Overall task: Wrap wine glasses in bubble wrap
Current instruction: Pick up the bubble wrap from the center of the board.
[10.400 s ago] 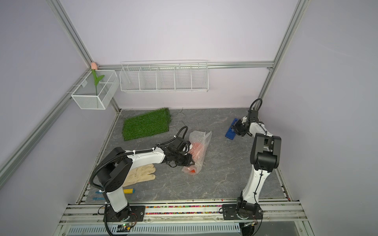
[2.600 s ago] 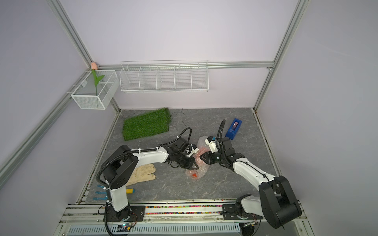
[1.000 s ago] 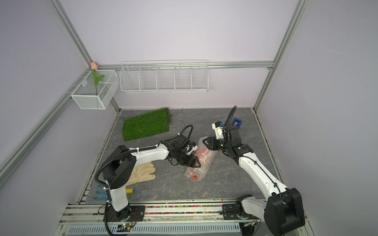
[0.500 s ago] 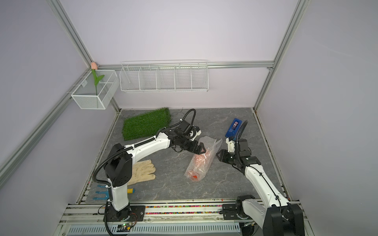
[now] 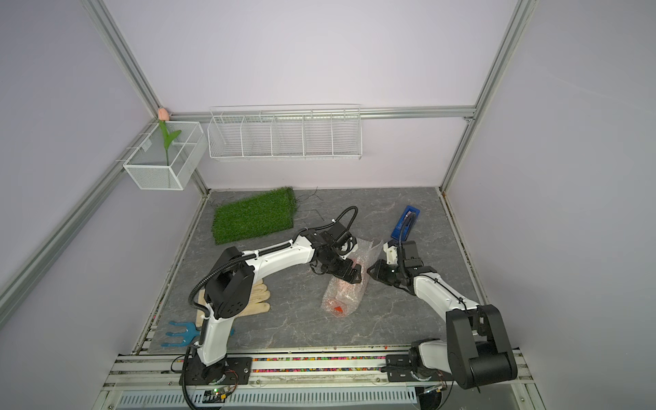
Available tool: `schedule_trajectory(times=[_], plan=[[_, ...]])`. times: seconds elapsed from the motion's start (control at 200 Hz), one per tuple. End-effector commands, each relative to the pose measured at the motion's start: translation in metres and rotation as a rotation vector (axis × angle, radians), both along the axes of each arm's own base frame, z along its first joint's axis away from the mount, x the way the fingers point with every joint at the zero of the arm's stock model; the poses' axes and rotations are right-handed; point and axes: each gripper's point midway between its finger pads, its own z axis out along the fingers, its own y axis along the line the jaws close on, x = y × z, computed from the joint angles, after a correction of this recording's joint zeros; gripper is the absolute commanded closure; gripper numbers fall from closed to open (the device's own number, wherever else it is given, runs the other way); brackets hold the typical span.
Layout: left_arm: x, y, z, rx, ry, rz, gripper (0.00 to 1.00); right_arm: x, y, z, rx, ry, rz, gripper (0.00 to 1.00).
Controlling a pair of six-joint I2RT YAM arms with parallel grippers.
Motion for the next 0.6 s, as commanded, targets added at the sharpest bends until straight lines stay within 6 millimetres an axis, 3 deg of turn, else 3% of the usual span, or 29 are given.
schedule_trajectory(times=[0.0,0.1,0.315,0.47,0.595], plan=[[0.011,-0.003,-0.005,0.023,-0.03,0.027,0.01,0.014,0.01,0.014,0.04,-0.048,0.01,0.67],[0.014,-0.005,-0.014,0.038,-0.027,0.036,0.01,0.01,0.019,0.015,0.048,-0.05,0.034,0.67],[0.018,-0.004,-0.029,0.051,-0.017,0.051,0.0,0.009,0.018,0.021,0.041,-0.063,0.033,0.67],[0.02,-0.006,-0.027,-0.003,0.001,0.066,0.18,0.008,0.009,0.034,0.021,-0.093,0.015,0.67],[0.029,-0.007,-0.008,-0.115,-0.037,0.085,0.31,0.009,-0.008,0.056,-0.002,-0.147,-0.023,0.67]])
